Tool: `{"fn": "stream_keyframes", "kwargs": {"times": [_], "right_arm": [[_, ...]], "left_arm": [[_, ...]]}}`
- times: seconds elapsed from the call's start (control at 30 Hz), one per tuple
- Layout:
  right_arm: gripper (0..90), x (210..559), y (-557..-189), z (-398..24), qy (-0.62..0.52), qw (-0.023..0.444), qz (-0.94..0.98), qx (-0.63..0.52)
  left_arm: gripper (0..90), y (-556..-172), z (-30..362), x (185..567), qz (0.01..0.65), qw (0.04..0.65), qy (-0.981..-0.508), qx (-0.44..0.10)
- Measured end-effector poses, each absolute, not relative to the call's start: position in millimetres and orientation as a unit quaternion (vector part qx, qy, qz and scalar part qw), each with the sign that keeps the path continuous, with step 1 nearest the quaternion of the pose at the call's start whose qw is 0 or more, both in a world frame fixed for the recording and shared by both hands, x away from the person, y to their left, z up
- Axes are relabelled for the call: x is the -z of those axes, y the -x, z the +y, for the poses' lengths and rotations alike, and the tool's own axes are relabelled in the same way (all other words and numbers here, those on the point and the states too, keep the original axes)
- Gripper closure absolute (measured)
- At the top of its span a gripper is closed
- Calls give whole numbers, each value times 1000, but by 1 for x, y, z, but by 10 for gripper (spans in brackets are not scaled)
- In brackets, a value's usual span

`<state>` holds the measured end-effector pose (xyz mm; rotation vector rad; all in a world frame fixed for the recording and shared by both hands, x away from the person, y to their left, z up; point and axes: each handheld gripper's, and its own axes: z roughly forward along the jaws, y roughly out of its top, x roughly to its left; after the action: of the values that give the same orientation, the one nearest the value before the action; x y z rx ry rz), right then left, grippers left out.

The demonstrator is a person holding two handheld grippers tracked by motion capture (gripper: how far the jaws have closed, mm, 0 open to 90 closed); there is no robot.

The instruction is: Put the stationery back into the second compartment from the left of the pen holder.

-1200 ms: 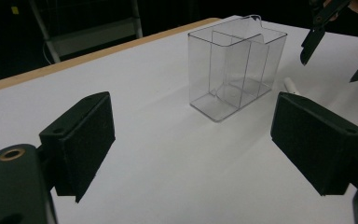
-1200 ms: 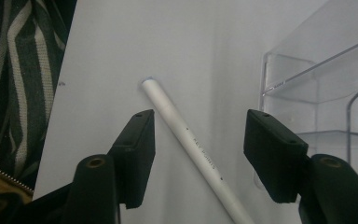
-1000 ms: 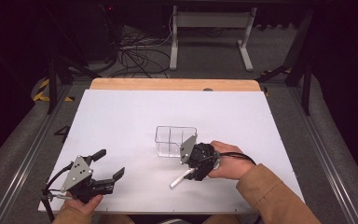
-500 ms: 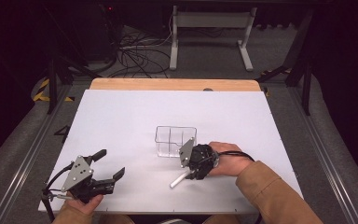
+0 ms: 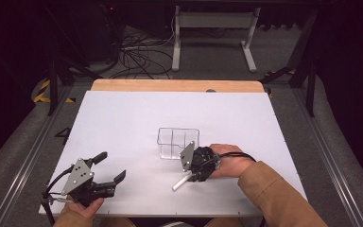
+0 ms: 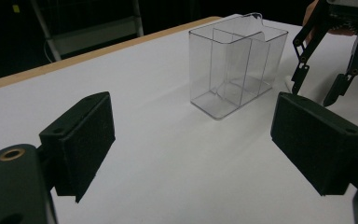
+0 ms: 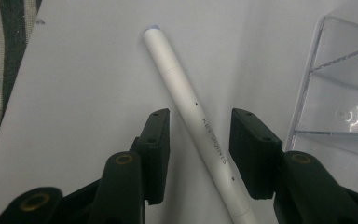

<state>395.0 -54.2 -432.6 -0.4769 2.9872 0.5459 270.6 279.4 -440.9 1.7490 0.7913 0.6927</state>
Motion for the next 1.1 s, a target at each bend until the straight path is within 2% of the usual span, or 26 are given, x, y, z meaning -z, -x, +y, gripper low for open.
{"fn": "stream_keyframes", "kwargs": {"times": [0.3,0.6,0.9,1.0,1.07,1.1], "right_arm": [[632,435,-395,-50,179,36,969,-170],[728,439,-395,-47,201,36,965,-163],[757,439,-394,-47,214,42,963,-160],[792,437,-393,-47,219,44,961,-160],[882,435,-392,-47,221,46,960,-163],[900,434,-392,-47,224,48,960,-159]], "left_arm": [[145,-270,280,441,331,522,-731,-290],[145,-270,280,441,332,522,-730,-289],[145,-270,280,441,331,522,-731,-289],[145,-270,280,441,331,521,-731,-290],[145,-270,280,441,331,521,-731,-289],[145,-270,280,441,331,521,-731,-289]]}}
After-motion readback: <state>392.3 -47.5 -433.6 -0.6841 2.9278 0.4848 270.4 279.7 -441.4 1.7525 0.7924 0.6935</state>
